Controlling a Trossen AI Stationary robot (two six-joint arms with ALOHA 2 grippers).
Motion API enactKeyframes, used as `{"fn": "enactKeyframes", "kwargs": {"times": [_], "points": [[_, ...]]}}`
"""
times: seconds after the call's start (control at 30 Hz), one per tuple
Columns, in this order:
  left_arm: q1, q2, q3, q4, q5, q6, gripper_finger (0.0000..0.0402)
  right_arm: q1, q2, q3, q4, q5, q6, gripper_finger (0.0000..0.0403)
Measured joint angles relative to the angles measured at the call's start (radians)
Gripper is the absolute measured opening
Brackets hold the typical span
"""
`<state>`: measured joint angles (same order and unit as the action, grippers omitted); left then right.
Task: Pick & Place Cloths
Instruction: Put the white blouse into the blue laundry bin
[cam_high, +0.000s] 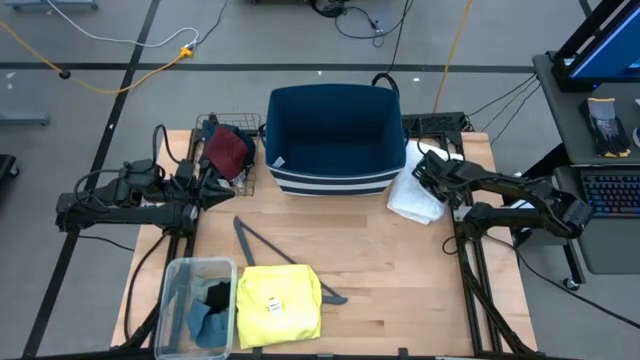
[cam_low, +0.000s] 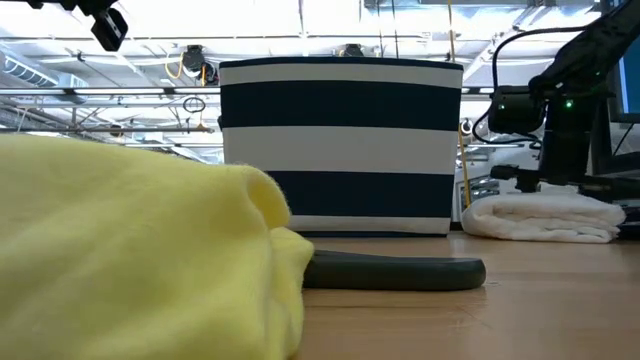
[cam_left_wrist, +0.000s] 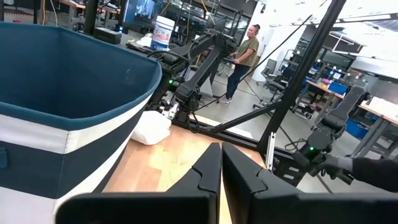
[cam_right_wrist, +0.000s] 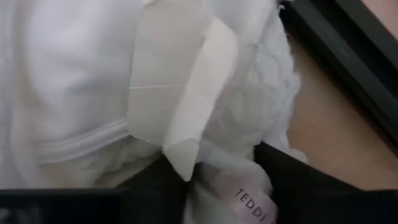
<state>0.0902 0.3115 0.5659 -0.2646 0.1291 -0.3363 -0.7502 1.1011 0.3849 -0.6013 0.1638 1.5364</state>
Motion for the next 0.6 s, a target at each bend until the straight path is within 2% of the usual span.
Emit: {"fn": "enactKeyframes", "kwargs": {"times": [0.23,0.43,0.6], "points": [[0.0,0.0,0.0,0.0,0.0,0.0,0.0012,0.0,0.0,-0.027,0.036,0.001,-0.01,0.0029],[0.0,0.0,0.0,0.0,0.001,0.0,0.0007,0.0,-0.035,-0.028,0.048,-0.008,-0.039,0.0025],[0.0,0.0,0.0,-0.001,0.001,0.0,0.0018,0.018,-0.169,-0.015,0.065,0.027,-0.041,0.0025]]}}
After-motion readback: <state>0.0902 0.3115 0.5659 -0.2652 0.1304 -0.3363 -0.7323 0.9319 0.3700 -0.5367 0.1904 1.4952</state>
